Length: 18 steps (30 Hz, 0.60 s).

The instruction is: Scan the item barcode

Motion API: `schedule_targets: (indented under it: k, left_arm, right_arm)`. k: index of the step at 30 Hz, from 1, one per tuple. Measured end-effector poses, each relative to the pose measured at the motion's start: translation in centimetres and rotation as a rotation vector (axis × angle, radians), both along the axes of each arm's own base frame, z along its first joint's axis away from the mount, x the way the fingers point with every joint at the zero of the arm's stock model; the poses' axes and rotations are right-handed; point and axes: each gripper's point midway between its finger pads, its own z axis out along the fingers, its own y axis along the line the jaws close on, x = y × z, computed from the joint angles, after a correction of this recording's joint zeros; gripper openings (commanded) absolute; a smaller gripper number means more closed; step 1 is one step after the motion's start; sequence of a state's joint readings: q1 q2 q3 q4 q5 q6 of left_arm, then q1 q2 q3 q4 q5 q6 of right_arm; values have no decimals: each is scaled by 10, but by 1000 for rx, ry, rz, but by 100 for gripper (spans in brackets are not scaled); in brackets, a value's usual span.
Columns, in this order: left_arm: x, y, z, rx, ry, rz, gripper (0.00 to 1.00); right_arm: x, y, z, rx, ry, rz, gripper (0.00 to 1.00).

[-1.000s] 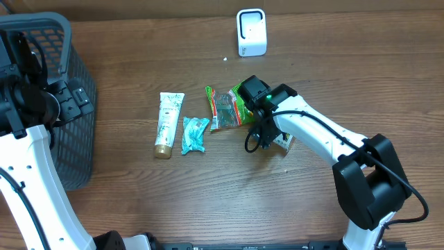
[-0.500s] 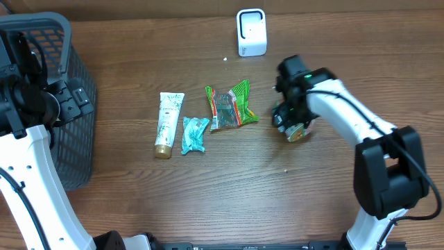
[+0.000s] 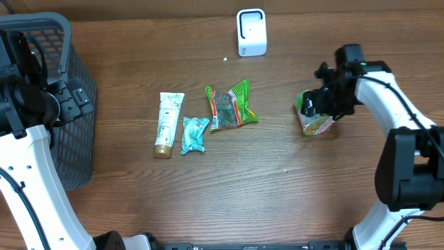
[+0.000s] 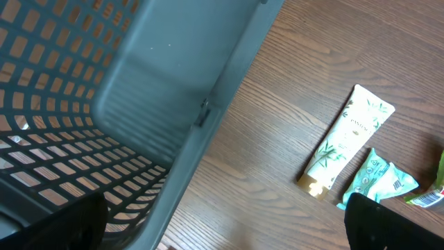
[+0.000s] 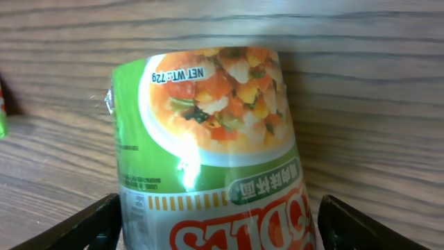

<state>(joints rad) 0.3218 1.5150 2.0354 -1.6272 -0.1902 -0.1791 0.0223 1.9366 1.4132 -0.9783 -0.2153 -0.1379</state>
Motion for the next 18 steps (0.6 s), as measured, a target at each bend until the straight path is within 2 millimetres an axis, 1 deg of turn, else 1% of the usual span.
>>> schedule_targets:
  k: [7,9,11,13,15,17,18]
  left_arm:
    - [0,0,0,0,0,0,100]
    - [0,0,0,0,0,0,100]
    - [0,0,0,0,0,0,100]
    - [0,0,0,0,0,0,100]
    - [0,0,0,0,0,0,100]
    - [0,0,0,0,0,0,100]
    - [0,0,0,0,0,0,100]
  right_arm:
    - [5,-34,-6,19,8,-107,95]
    - [6,-41,-6,20,8,-133,93]
    - [5,-48,-6,22,13,-157,88]
    - [2,-50,-7,22,27,-168,85]
    - [-1,-47,-6,35,42,-166,81]
    - [-7,-41,-6,59,64,-160,78]
    - [-12,-35,-5,84,87,-153,77]
